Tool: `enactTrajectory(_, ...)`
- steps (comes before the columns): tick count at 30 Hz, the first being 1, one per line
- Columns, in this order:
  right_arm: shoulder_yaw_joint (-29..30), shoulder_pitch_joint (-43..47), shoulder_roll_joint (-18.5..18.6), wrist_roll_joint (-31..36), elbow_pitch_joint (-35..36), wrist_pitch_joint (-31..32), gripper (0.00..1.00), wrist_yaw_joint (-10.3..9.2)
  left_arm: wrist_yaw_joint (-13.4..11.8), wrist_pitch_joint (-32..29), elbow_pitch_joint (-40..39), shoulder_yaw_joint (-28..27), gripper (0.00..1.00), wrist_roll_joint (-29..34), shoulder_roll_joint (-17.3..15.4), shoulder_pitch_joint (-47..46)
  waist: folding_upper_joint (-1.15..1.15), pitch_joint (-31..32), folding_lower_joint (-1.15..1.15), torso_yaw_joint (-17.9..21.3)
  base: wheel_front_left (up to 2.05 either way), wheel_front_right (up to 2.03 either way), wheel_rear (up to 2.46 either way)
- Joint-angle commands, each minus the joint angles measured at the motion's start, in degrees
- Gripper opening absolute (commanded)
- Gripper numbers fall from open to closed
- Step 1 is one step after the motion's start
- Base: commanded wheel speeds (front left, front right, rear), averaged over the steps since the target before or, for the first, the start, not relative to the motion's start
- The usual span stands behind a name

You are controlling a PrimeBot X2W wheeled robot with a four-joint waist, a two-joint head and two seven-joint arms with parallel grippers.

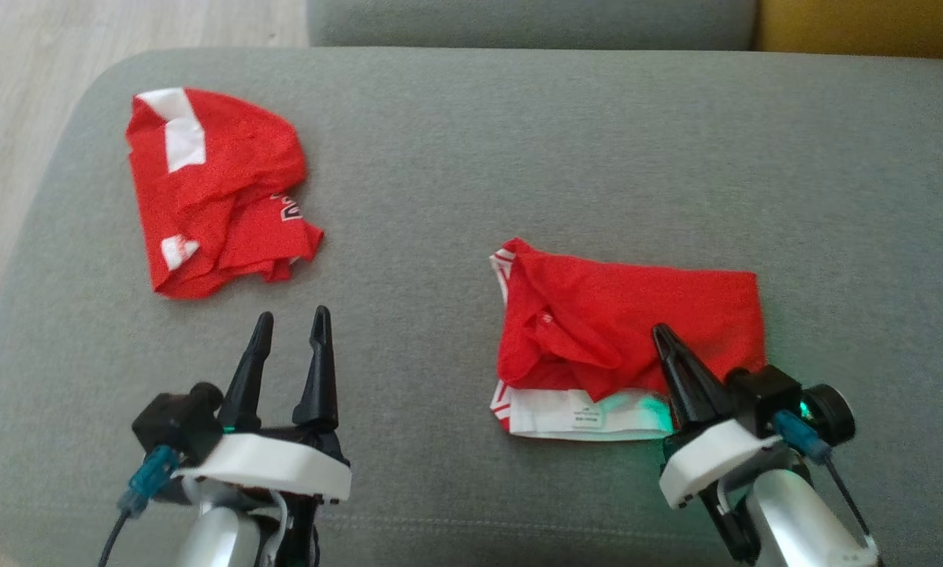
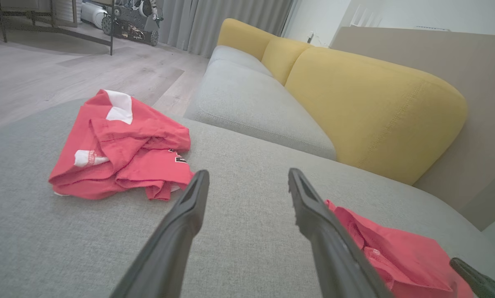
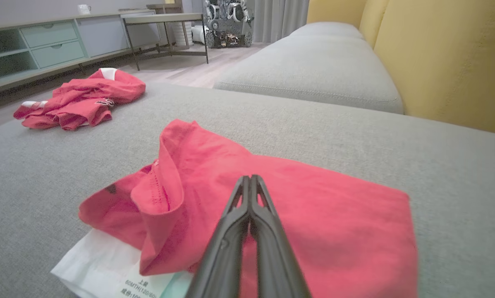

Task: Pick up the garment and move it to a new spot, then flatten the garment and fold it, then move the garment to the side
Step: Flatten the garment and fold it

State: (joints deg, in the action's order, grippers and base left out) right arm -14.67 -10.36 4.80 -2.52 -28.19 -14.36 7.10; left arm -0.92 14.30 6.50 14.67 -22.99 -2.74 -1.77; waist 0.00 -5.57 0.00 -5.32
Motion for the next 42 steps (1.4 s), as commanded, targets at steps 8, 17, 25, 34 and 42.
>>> enactTrajectory(8,-5.21,-7.17,-1.13,-0.61,-9.45,-0.56,0.00,0.39,0.18,0.70,-1.69,-1.32,1.00,-0.92,-0.14,-3.60,0.00,-1.87,0.00,-3.96,0.00,0.00,0.00)
enactTrajectory(17,-15.97,-10.97,-1.87,-5.53,-13.57,-0.61,0.00,0.39,0.02,0.70,-1.63,-1.56,1.00,-1.25,-0.14,-3.97,0.00,-2.16,0.00,-5.88,0.00,0.00,0.00)
enactTrajectory(25,-21.24,-12.69,-1.90,-10.48,-14.49,-0.62,0.00,0.39,-0.51,0.70,-1.64,-1.43,1.00,-1.74,-0.14,-3.69,0.00,-1.37,0.00,-5.50,0.00,0.00,0.00)
enactTrajectory(34,-9.45,-12.51,0.96,-10.64,-9.43,-0.63,0.00,0.39,-0.58,0.70,-1.76,-2.29,1.00,-1.87,-0.14,-2.86,0.00,1.25,0.00,-1.90,0.00,0.00,0.00)
enactTrajectory(42,4.75,-7.43,5.81,-6.62,-1.27,-0.63,0.00,0.39,-0.56,0.70,-2.38,-2.35,1.00,-1.82,-0.14,-2.18,0.00,2.79,0.00,2.58,0.00,0.00,0.00)
